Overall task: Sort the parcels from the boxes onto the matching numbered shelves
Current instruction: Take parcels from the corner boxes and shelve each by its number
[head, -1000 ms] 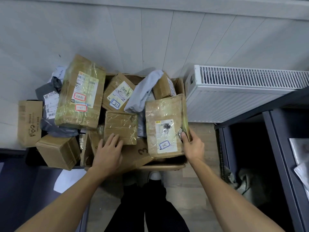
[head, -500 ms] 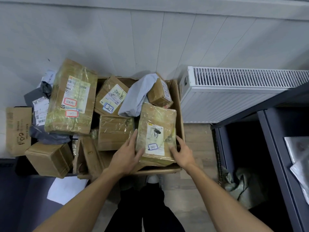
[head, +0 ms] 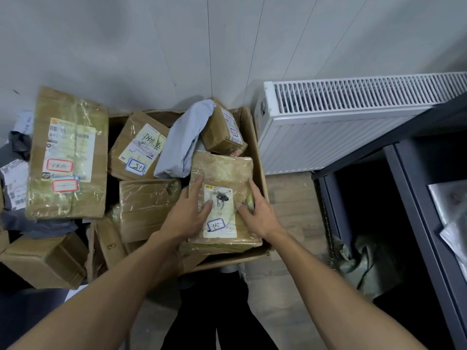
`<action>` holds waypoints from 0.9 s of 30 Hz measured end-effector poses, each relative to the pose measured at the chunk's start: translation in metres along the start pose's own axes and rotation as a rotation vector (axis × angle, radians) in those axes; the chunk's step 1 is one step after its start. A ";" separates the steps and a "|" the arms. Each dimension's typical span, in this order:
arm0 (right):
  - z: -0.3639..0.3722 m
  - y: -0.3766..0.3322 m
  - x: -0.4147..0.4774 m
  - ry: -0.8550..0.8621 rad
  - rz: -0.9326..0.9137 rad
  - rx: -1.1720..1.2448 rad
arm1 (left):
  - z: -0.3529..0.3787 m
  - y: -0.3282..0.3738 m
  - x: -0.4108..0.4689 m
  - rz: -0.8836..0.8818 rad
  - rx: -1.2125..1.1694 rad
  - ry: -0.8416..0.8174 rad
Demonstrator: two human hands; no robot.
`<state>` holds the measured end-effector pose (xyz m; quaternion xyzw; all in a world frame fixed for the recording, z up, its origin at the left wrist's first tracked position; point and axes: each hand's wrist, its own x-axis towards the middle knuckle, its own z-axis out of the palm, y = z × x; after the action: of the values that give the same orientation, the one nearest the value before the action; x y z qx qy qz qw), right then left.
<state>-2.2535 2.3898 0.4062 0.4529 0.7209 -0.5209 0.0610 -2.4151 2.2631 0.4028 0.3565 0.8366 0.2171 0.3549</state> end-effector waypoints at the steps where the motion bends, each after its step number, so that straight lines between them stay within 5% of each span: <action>1: 0.000 0.000 0.003 0.006 0.007 0.006 | 0.001 -0.001 0.001 0.012 -0.008 0.004; 9: -0.002 -0.001 0.019 0.062 0.021 0.091 | 0.001 -0.013 0.006 0.113 -0.010 -0.029; 15: -0.002 -0.017 -0.006 0.304 0.088 0.122 | -0.021 0.011 0.016 0.216 0.121 -0.070; 20: 0.008 -0.043 -0.036 0.486 0.208 0.200 | -0.056 0.037 0.003 0.279 0.131 0.041; 27: 0.019 -0.064 -0.055 0.664 0.287 0.317 | -0.090 0.031 -0.022 0.135 0.072 0.278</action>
<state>-2.2749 2.3392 0.4734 0.6967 0.5414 -0.4372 -0.1743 -2.4577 2.2572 0.4905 0.3912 0.8589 0.2574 0.2072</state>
